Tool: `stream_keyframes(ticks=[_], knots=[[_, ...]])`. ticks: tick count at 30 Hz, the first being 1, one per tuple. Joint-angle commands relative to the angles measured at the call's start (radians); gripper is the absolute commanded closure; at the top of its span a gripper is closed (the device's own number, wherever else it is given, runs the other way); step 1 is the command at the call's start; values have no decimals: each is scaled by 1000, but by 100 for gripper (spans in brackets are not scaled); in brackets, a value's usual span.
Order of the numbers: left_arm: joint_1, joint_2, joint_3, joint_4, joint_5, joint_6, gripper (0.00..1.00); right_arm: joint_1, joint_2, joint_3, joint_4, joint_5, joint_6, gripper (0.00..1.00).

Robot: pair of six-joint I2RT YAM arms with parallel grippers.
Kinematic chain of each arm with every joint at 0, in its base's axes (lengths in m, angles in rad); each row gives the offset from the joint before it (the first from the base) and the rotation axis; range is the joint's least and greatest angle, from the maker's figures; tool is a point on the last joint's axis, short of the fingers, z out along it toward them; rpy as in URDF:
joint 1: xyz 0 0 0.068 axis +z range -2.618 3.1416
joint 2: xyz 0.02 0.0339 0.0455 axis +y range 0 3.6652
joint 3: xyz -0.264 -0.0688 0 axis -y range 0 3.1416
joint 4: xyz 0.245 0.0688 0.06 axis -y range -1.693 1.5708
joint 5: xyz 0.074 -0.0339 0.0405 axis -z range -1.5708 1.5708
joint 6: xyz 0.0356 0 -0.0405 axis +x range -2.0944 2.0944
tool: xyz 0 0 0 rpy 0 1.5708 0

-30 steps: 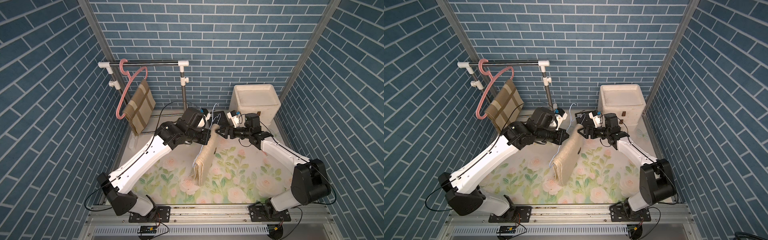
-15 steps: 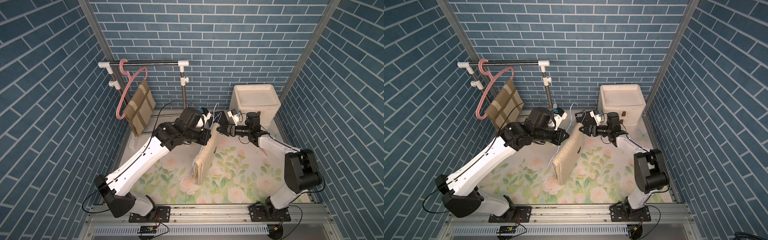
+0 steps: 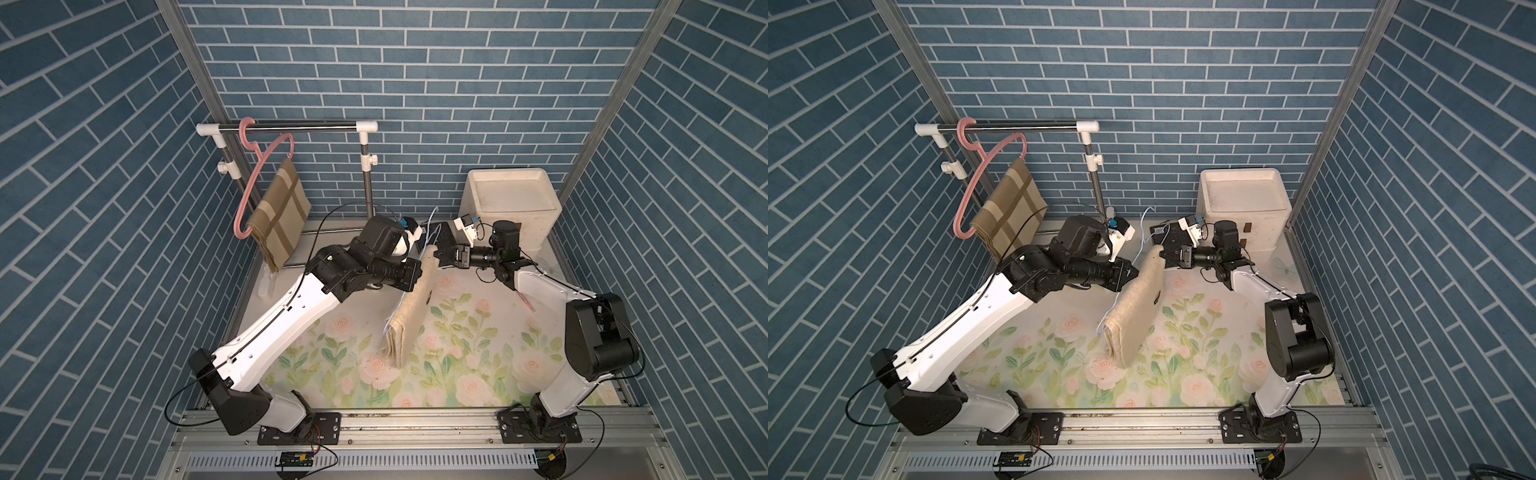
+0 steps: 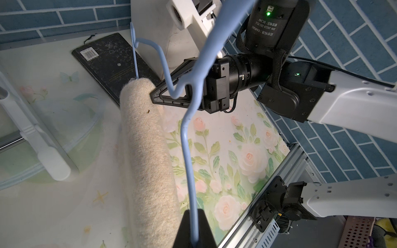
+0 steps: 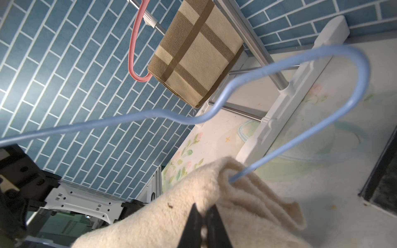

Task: Hang the scarf on the hanger

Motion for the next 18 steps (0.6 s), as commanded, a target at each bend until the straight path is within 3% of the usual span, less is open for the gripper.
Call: stream_keyframes(ticks=[1,10,15,18], knots=[[5,-36,-5,47,11,16,100,-5,9,34,3,-8,-18,100],[5,-88,-48,36,7,7,100,-42,50,89,-41,111,-20,100],[5,-96,-54,39,-4,3,100,-42,67,116,-47,116,-19,99],[5,-100,-45,33,-30,5,100,-47,46,120,-72,118,-44,78]])
